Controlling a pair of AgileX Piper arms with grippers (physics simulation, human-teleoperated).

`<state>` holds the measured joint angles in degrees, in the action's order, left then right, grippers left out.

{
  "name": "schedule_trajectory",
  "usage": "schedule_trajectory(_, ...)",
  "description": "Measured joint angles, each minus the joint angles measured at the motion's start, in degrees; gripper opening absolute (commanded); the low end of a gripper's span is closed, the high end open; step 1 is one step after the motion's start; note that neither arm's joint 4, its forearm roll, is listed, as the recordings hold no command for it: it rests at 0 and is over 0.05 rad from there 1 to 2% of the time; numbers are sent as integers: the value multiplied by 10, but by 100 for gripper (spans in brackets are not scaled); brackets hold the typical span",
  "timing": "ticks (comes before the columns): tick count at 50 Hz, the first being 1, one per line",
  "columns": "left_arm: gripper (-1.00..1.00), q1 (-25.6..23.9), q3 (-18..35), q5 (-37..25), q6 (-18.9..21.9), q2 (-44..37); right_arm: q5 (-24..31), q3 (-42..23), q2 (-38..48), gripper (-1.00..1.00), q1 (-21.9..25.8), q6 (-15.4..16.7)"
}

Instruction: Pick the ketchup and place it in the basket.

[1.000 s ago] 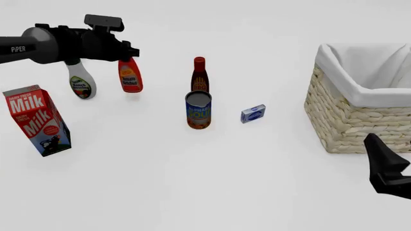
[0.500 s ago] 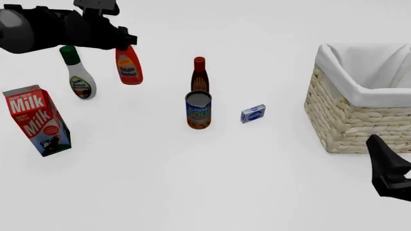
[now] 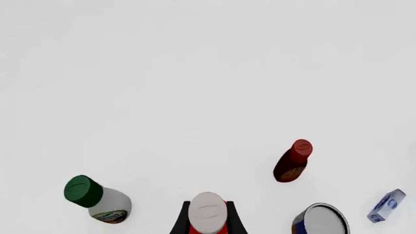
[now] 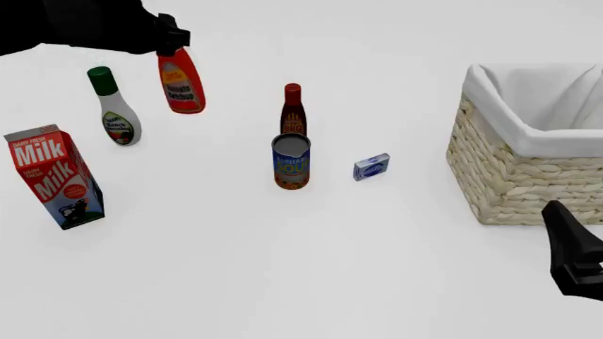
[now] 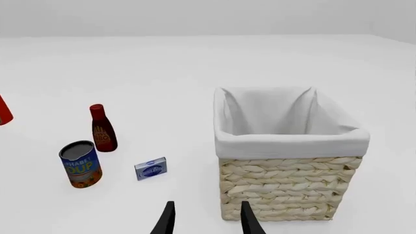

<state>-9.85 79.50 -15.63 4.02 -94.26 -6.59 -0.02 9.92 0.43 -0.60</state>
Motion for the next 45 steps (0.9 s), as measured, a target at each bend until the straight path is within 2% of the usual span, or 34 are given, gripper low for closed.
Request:
schedule_trajectory(27,-100,-30,-77,-48,-17,144,33,-4,-39,100,7,9)
schedule_trajectory(45,-100,-40,-114,-90,-22,225,59,-48,-38,100,77,42)
